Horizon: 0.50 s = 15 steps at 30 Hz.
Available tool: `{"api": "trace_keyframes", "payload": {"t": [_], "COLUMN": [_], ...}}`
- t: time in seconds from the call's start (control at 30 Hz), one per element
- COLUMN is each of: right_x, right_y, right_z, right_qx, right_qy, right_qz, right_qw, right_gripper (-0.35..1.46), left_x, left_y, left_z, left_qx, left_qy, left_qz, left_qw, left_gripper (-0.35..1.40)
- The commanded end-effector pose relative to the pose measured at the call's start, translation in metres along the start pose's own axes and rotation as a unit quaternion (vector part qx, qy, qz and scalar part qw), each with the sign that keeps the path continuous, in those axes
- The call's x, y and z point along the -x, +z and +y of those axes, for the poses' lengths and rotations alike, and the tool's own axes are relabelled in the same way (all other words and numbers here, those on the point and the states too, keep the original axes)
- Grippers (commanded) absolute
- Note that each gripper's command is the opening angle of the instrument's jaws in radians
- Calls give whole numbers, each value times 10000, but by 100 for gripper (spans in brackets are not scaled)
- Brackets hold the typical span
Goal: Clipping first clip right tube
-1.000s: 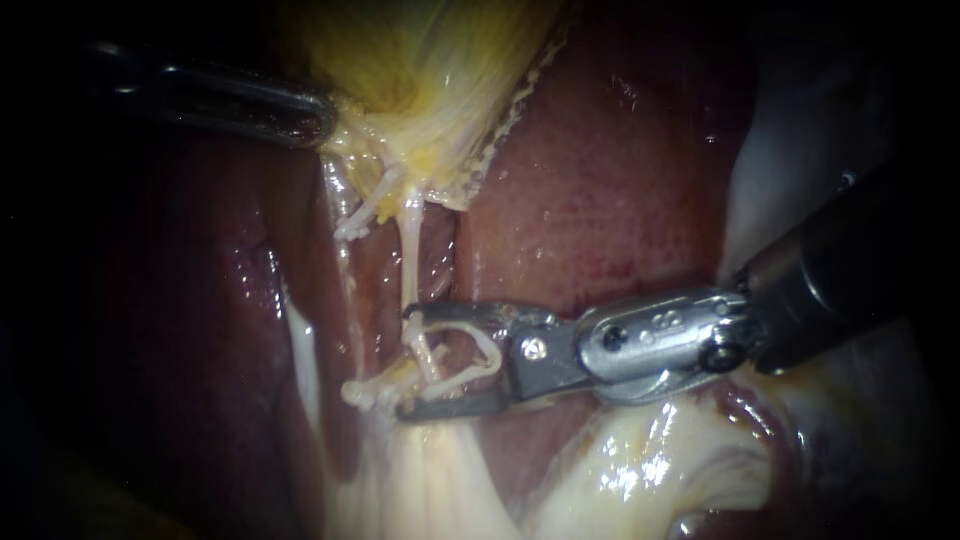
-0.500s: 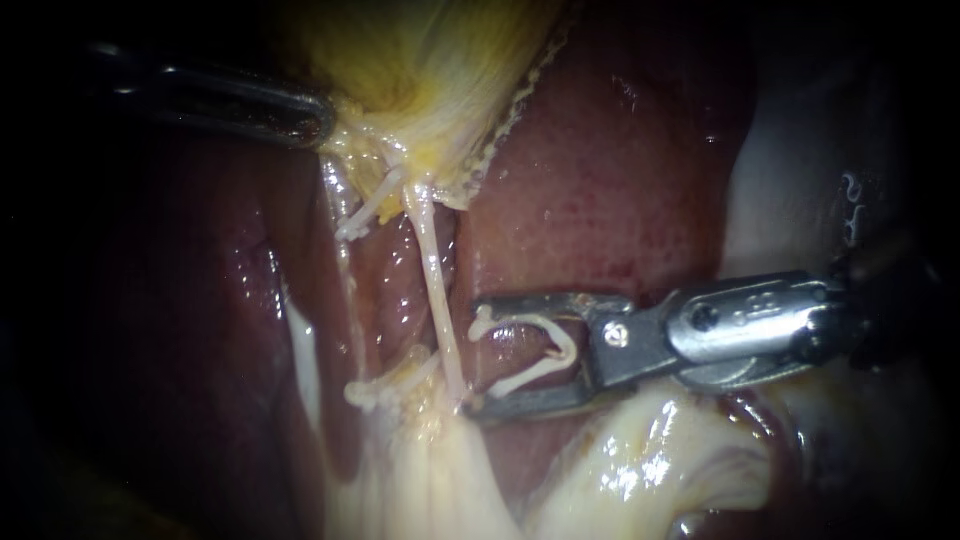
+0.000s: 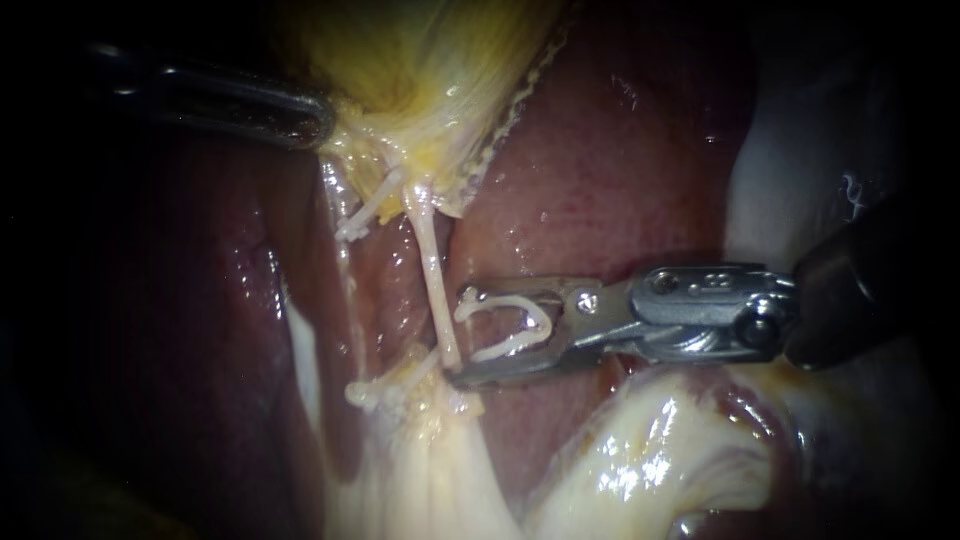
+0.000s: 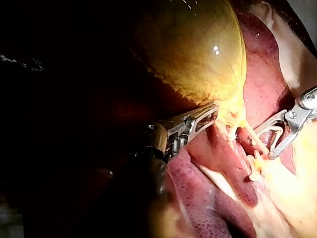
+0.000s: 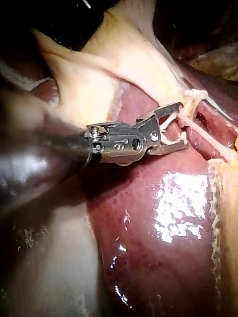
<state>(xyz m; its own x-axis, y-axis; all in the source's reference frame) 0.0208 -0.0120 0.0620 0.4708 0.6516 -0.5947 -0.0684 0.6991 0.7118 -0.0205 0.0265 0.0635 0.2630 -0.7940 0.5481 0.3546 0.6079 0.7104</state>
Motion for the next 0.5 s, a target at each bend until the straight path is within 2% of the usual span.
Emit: {"api": "trace_keyframes", "payload": {"t": [0.03, 0.1, 0.13, 0.2, 0.37, 0.5], "right_x": [2, 3, 2, 0, -7, -13], "right_y": [4, 9, 12, 16, 20, 17], "right_z": [2, 3, 3, 2, -7, -18], "right_qx": [-91, -266, -415, -635, -1171, -1257], "right_qy": [86, 301, 449, 703, 920, 1003], "right_qz": [68, 219, 357, 508, 778, 1032], "right_qw": [9999, 9990, 9975, 9942, 9858, 9816], "right_gripper": [49, 49, 49, 49, 49, 49], "left_x": [0, 0, 0, 0, 0, 0], "left_y": [0, 0, 0, 0, 0, 0], "left_z": [0, 0, 0, 0, 0, 0], "left_qx": [6, 6, 6, 7, 7, 7], "left_qy": [0, 0, 0, 0, 0, 1], "left_qz": [0, 0, 0, 0, 0, 0], "left_qw": [10000, 10000, 10000, 10000, 10000, 10000], "left_gripper": [-35, -35, -35, -35, -35, -35]}}
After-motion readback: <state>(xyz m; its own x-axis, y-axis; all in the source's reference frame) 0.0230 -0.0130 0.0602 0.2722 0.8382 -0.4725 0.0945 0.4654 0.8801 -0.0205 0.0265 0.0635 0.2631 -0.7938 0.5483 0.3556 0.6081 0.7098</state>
